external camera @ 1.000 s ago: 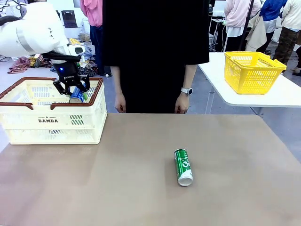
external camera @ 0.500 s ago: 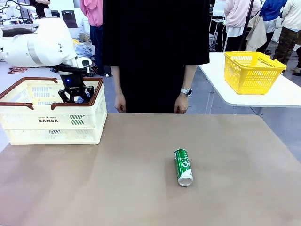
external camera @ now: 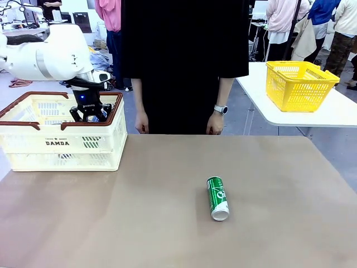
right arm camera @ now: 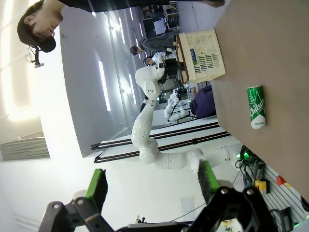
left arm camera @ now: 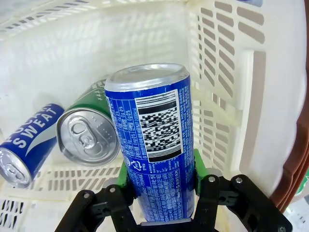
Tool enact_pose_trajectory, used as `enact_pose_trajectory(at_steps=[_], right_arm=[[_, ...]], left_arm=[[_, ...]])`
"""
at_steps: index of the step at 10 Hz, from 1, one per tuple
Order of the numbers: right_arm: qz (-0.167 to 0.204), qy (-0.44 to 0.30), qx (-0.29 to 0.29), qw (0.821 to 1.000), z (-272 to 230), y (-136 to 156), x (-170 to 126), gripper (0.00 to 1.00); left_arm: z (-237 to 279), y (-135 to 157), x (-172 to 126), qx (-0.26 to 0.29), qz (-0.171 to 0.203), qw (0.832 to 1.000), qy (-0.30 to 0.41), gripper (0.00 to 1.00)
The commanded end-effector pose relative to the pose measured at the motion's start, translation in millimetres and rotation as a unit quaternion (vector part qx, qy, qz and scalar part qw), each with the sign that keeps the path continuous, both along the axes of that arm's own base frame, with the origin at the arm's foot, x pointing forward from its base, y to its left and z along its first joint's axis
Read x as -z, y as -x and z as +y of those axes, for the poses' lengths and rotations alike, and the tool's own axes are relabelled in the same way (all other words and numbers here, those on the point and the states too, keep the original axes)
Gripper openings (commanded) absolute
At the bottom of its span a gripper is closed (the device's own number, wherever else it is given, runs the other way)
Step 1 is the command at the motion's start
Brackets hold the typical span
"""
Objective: Place the drinks into the Shopping basket.
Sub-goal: Pick up one drink and place it into the Shopping basket.
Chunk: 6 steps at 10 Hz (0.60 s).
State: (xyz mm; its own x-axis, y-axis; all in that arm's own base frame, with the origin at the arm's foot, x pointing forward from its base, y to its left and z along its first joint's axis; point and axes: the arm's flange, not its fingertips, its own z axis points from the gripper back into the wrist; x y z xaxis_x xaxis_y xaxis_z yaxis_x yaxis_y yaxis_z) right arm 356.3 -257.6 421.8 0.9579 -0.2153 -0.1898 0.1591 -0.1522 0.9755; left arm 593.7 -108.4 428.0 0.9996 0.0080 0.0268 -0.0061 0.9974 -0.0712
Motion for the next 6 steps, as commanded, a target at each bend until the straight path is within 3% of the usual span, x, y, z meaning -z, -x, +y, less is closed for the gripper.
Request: enact_pose_trajectory(at_steps=[1, 2, 3, 6], right_arm=[[0.006, -0.001, -0.002, 1.000, 0.8, 1.5, -4.9, 1.00], [0.006, -0.001, -0.002, 1.000, 0.8, 1.5, -4.9, 1.00], [0.006, -0.001, -0.002, 1.000, 0.8, 1.5, -4.9, 1.00], [0.006, -0.001, -0.002, 1.000, 0.8, 1.5, -4.9, 1.00]], left_arm=[[-10.8, -3.1, -3.7, -0.008, -0.001, 1.000, -0.005, 0.29], [-11.5, -3.2, -3.7, -0.004, 0.001, 1.000, -0.008, 0.85], [-11.8, -2.9, -3.7, -0.004, -0.001, 1.000, -0.010, 1.00], [-9.8, -2.4, -5.1, -0.004, -0.006, 1.000, -0.008, 1.00]])
